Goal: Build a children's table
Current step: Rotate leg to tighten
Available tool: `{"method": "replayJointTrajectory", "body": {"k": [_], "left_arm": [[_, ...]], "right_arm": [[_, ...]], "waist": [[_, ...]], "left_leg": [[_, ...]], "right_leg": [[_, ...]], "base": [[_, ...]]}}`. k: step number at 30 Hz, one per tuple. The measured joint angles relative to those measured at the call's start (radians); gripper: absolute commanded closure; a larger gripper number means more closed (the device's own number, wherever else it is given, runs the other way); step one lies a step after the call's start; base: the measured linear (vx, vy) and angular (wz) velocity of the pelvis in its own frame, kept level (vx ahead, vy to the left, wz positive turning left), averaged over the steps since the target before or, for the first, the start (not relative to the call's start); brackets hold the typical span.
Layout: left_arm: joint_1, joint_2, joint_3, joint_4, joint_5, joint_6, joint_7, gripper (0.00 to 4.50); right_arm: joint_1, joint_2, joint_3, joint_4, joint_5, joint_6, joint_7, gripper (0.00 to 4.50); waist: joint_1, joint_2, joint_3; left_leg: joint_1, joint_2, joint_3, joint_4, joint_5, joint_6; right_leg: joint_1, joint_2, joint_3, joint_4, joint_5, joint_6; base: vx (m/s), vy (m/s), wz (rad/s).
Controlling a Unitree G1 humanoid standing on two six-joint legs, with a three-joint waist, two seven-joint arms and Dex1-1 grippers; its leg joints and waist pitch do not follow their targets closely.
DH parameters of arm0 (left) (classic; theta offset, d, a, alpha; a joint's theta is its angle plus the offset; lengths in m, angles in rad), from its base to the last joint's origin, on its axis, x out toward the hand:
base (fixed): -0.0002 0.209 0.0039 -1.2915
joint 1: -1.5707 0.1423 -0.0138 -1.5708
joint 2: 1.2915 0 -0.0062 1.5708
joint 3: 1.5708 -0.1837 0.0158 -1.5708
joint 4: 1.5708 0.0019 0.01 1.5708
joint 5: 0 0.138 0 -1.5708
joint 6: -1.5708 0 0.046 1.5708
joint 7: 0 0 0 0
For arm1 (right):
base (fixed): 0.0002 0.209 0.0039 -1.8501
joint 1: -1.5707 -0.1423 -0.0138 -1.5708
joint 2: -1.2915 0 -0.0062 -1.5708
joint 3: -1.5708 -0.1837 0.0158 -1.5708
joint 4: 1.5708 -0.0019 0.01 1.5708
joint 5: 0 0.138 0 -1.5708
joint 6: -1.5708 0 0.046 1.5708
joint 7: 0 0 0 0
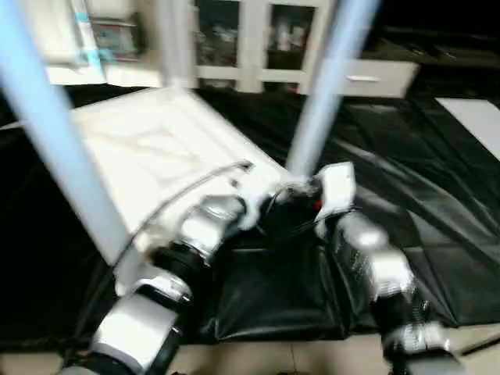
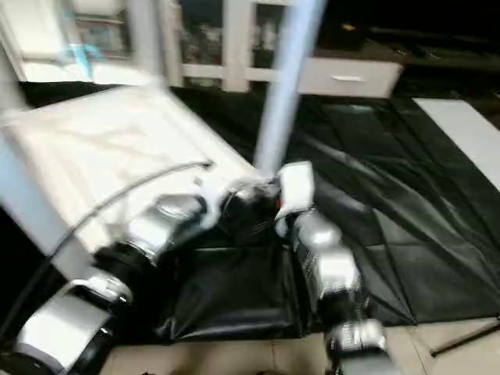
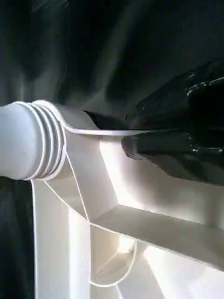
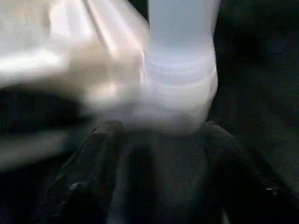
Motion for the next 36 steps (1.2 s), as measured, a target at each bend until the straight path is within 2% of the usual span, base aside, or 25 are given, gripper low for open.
{"method": "replayJointTrajectory", "body": {"k": [2, 4, 6, 7, 11, 14, 17, 19, 23, 26, 29, 36], "left_arm": [[-0.001, 0.016, 0.004, -0.003, 0.0, -0.006, 0.0, 4.5], [0.0, 0.034, 0.009, -0.006, 0.0, -0.01, -0.012, 4.5], [0.014, 0.064, 0.004, -0.021, 0.001, -0.03, -0.061, 4.5], [0.019, 0.076, 0.002, -0.024, 0.001, -0.039, -0.081, 4.5], [0.053, 0.121, -0.015, -0.069, -0.002, -0.06, -0.191, 4.5], [0.093, 0.155, -0.043, -0.129, -0.019, -0.071, -0.318, 4.5], [0.14, 0.206, -0.081, -0.209, -0.046, -0.087, -0.459, 4.5], [0.193, 0.259, -0.114, -0.304, -0.085, -0.082, -0.599, 4.5], [0.205, 0.258, -0.18, -0.362, -0.101, -0.074, -0.714, 4.5], [0.207, 0.258, -0.192, -0.373, -0.101, -0.073, -0.74, 4.5], [0.212, 0.262, -0.193, -0.385, -0.101, -0.063, -0.74, 4.5], [0.225, 0.275, -0.194, -0.416, -0.103, -0.051, -0.762, 4.5]], "right_arm": [[0.019, -0.022, 0.0, -0.035, 0.006, 0.015, 0.02, 1.28], [0.023, -0.054, -0.009, -0.088, 0.011, 0.022, 0.034, 0.97], [0.044, -0.096, -0.02, -0.159, 0.033, 0.025, 0.065, 0.92], [0.048, -0.109, -0.03, -0.172, 0.036, 0.027, 0.074, 0.7], [0.073, -0.161, -0.047, -0.208, 0.064, 0.052, 0.159, 0.51], [0.096, -0.23, -0.035, -0.245, 0.11, 0.087, 0.304, 0.18], [0.116, -0.319, 0.015, -0.302, 0.15, 0.114, 0.481, 0.04], [0.136, -0.398, 0.051, -0.327, 0.173, 0.142, 0.606, 0.04], [0.124, -0.417, 0.086, -0.339, 0.178, 0.148, 0.682, 0.04], [0.118, -0.43, 0.102, -0.321, 0.123, 0.11, 0.693, 0.04], [0.115, -0.435, 0.117, -0.302, 0.113, 0.103, 0.708, 0.04], [0.106, -0.465, 0.139, -0.299, 0.114, 0.103, 0.796, 0.04]], "waist": [[0.005, 0.001, 0.001], [0.013, 0.001, 0.001], [0.019, 0.001, 0.001], [0.021, 0.001, 0.001], [0.027, 0.001, 0.001], [0.04, 0.003, 0.001], [0.057, 0.004, 0.002], [0.078, 0.005, 0.001], [0.096, 0.007, 0.002], [0.089, 0.006, 0.002], [0.074, 0.005, 0.002], [0.076, 0.005, 0.002]], "left_leg": [[-0.002, 0.0, 0.001, -0.001, 0.0, 0.0], [-0.003, 0.002, 0.001, -0.001, 0.0, 0.0], [-0.002, 0.002, 0.002, -0.002, 0.0, 0.0], [-0.002, 0.002, 0.002, -0.002, 0.0, 0.0], [-0.001, 0.002, 0.004, -0.001, 0.0, 0.0], [0.004, 0.002, 0.005, -0.001, 0.0, 0.0], [0.004, 0.002, 0.007, 0.0, 0.0, 0.0], [0.004, 0.001, 0.008, 0.0, 0.0, 0.0], [0.004, 0.002, 0.015, 0.0, 0.0, 0.0], [0.004, 0.001, 0.016, 0.001, 0.0, 0.001], [0.004, 0.001, 0.014, 0.001, 0.0, 0.001], [0.003, 0.003, 0.013, 0.0, 0.0, 0.001]], "right_leg": [[-0.003, 0.0, 0.0, 0.001, 0.007, -0.005], [-0.004, 0.001, 0.0, 0.0, 0.007, -0.005], [-0.005, 0.001, 0.0, 0.0, 0.006, -0.005], [-0.005, 0.001, 0.0, 0.0, 0.006, -0.005], [-0.003, 0.001, 0.001, 0.0, 0.006, -0.005], [0.002, 0.0, 0.002, 0.0, 0.003, 0.0], [0.006, -0.001, 0.005, 0.0, 0.001, 0.003], [0.009, -0.001, 0.008, -0.001, 0.0, 0.005], [0.014, -0.004, 0.013, 0.0, -0.002, 0.004], [0.016, -0.005, 0.012, -0.001, -0.003, 0.006], [0.015, -0.005, 0.011, 0.0, -0.005, 0.01], [0.016, -0.004, 0.01, 0.0, -0.005, 0.008]], "base": [[0.0, 0.0, 0.0], [0.0, 0.0, 0.0], [0.0, 0.0, 0.0], [0.0, 0.0, 0.0], [0.0, 0.0, 0.0], [0.0, 0.0, 0.0], [0.0, 0.0, 0.0], [0.0, 0.0, 0.0], [0.003, 0.004, 0.09], [0.0, 0.0, 0.0], [0.0, 0.0, 0.0], [0.0, 0.0, 0.0]]}}
